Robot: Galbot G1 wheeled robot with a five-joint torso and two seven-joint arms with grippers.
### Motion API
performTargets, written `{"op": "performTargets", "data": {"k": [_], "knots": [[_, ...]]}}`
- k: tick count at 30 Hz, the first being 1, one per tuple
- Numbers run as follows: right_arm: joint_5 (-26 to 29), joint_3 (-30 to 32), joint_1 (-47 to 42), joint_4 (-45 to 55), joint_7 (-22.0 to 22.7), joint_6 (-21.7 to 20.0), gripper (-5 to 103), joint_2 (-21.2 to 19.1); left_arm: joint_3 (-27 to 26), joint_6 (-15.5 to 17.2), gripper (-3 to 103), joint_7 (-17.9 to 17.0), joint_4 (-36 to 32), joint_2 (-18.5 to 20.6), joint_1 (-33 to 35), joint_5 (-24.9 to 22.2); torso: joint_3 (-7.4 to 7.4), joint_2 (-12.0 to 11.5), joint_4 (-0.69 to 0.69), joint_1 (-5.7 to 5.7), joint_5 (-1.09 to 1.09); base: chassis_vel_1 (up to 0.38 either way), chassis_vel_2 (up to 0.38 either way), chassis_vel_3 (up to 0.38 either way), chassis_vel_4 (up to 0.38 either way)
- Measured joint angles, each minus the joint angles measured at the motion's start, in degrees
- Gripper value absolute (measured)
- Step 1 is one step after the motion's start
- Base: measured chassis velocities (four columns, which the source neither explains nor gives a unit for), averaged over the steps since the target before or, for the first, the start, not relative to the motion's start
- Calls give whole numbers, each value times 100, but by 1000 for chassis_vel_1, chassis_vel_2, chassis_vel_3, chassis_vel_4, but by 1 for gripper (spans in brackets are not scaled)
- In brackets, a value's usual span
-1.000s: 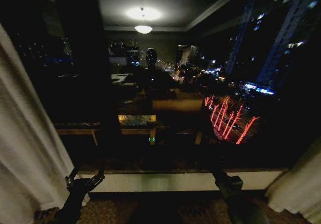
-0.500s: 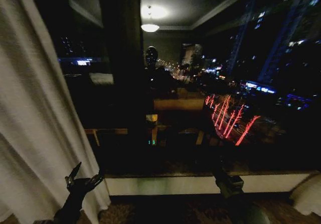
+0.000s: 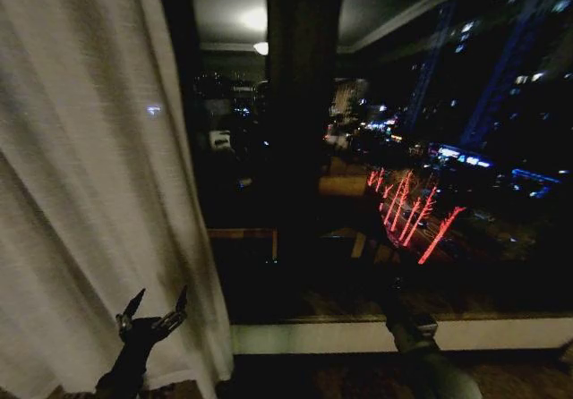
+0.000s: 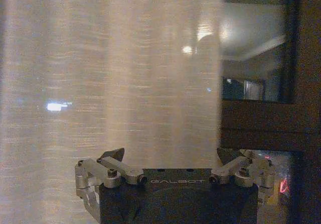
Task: Open the curtains by pulling them apart, changing their state from closed to fully open.
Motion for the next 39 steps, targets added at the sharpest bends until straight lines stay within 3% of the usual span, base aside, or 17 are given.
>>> {"op": "performTargets", "data": {"k": [8,11,18,23,26,32,39], "knots": [[9,26,-22,-7,26,18,100,0,51,35,100,-13,71,4,-104,119,-1,1,1,-1,-4,129,108,-102,-140],[8,27,-41,-6,29,51,100,2,95,210,100,-15,107,48,-286,135,0,1,-1,-2,6,-7,-21,8,10],[5,16,-58,-1,30,123,100,-6,187,585,100,-26,175,244,-665,147,0,1,0,-2,2,-30,-28,24,23],[11,41,-95,1,30,220,100,-43,296,971,100,-272,261,524,-1144,114,0,1,0,-1,-5,0,0,0,0],[56,77,-123,-14,32,301,100,-109,408,1226,100,-376,412,926,-1608,-6,0,1,-1,-1,-1,0,0,0,0],[88,66,-52,-43,35,316,100,-177,512,1357,100,-419,529,1193,-1782,-172,0,0,0,-1,2,0,0,0,0],[104,53,-30,-126,40,354,100,-228,552,1462,102,-792,900,1490,-2110,-346,0,1,0,-1,-1,0,0,0,0]]}}
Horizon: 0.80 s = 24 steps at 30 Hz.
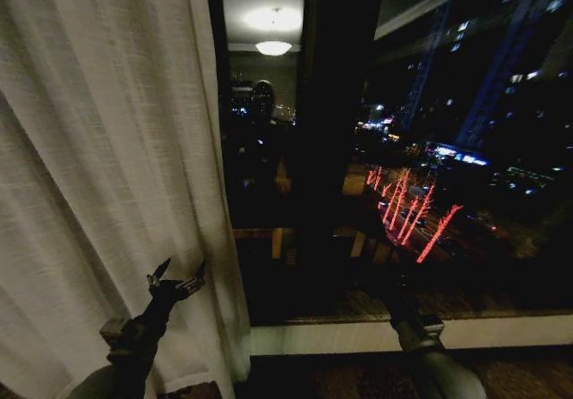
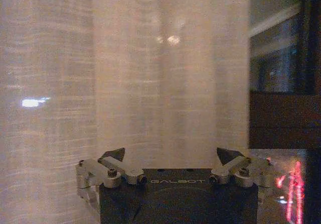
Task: Open the curtains by pulling them apart, changing their state from closed to fully open.
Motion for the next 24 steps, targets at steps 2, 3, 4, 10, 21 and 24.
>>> {"op": "performTargets", "data": {"k": [2,3,4,10,21,24], "knots": [[0,-7,1,-3,0,3,100,-2,5,19,99,-33,69,27,-52,-35,0,0,0,0,1,0,0,0,0],[0,-11,1,-3,1,4,100,-4,13,24,94,-41,106,43,-81,-52,0,0,0,0,1,0,0,0,0],[0,-18,2,0,3,6,100,-5,49,35,89,-44,217,79,-159,-79,0,0,-1,0,2,0,0,0,0],[0,-5,-2,68,10,11,100,-3,164,40,66,163,405,106,-233,-82,0,0,0,0,0,0,0,0,0],[232,-5,-46,248,139,-169,100,76,89,51,23,321,241,180,-51,-90,0,0,0,0,1,0,0,0,0],[320,-51,-62,314,144,-241,100,128,68,44,8,322,144,182,14,-92,0,0,0,0,1,0,0,0,0]]}}
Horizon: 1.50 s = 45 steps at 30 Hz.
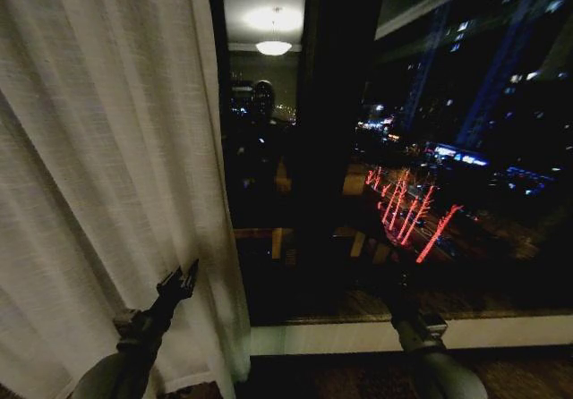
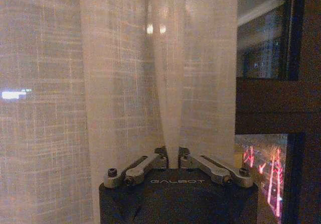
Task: Open the curtains by pulling them apart, changing their state from closed to fully open.
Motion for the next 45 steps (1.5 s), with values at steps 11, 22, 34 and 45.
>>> {"op": "performTargets", "data": {"k": [11,22,34,45], "knots": [[-444,-20,19,16,-60,44,100,57,-125,-15,0,-14,-165,59,128,-14,0,0,0,0,0,0,0,0,0],[-465,-21,1,-10,-66,107,100,97,-157,-16,0,-28,-217,62,139,-94,0,0,0,0,1,42,30,-32,-30],[-467,-39,16,-58,-93,133,100,51,-207,-21,0,-29,-227,29,161,-90,0,0,0,0,-2,224,220,-222,-229],[-457,-74,95,-94,-107,141,100,-30,-243,-22,0,-42,-342,-71,240,-53,1,0,1,0,0,341,324,-342,-333]]}}
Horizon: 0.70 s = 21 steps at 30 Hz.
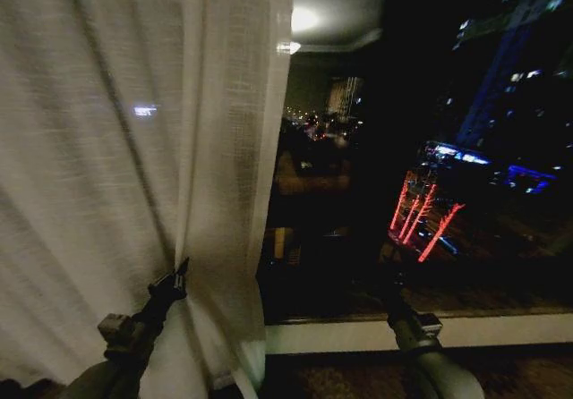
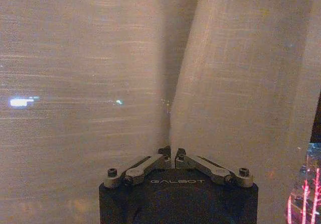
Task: Open the curtains by pulling them apart, changing their state from closed to fully open.
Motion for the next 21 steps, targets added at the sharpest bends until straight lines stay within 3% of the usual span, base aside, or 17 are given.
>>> {"op": "performTargets", "data": {"k": [21], "knots": [[44,-47,86,-58,-2,16,100,-67,-55,-18,0,-9,-167,-120,178,145,0,0,-1,0,1,357,353,-352,-361]]}}
